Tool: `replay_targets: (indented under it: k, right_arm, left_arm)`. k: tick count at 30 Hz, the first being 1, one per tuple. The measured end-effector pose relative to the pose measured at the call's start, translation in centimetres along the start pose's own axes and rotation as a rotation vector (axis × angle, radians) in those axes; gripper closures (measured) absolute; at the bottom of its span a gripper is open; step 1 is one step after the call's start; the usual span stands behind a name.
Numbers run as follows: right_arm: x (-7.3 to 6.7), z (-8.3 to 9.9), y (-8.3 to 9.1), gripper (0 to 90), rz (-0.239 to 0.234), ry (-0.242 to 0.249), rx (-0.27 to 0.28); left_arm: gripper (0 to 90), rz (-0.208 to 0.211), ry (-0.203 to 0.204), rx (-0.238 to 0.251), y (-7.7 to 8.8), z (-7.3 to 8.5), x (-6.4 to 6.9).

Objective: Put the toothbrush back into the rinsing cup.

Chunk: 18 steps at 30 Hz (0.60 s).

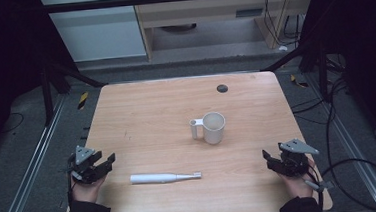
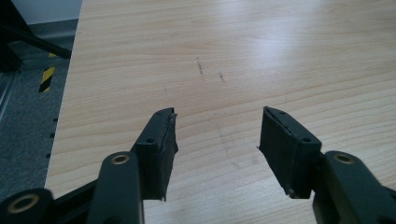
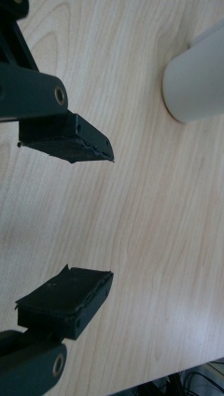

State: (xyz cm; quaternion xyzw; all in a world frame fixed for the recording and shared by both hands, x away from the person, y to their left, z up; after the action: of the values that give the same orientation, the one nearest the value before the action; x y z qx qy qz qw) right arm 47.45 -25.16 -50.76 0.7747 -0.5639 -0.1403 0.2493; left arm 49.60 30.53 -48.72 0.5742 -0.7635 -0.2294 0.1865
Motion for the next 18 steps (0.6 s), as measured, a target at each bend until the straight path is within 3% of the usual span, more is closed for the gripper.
replay_targets:
  k: [7, 11, 15, 18]
  right_arm:
    - [-0.3, 0.2, 0.2, 37.5, -0.013, 0.010, -0.007]
    - [-0.8, 0.1, 0.3, 38.9, -0.025, 0.023, -0.008]
    - [-1.0, 0.0, 0.3, 39.2, -0.029, 0.028, -0.008]
    - [-1.3, 0.0, 0.3, 39.7, -0.039, 0.030, -0.013]
  left_arm:
    - [52.7, 0.057, -0.023, -0.012, 0.1, -0.2, 1.2]
    - [59.8, 0.104, -0.072, -0.035, 0.0, -0.3, 2.5]
    - [65.1, 0.138, -0.082, -0.049, -0.2, -0.3, 3.3]
    - [70.8, 0.166, -0.109, -0.086, -0.6, 0.0, 4.0]
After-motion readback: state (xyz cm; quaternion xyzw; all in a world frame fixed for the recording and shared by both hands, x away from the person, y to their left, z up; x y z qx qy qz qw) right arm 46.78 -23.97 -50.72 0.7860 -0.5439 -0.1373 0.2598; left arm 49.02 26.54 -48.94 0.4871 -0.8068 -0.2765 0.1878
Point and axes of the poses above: each handheld gripper's, and its own axes: y roughly backward along the jaws, z roughly out of its underside, x roughly to its right, the point moved 6 cm from there along -y, roughly forward along the jaws, and after that the axes turned 2 degrees about y, right-handed, at the moved point
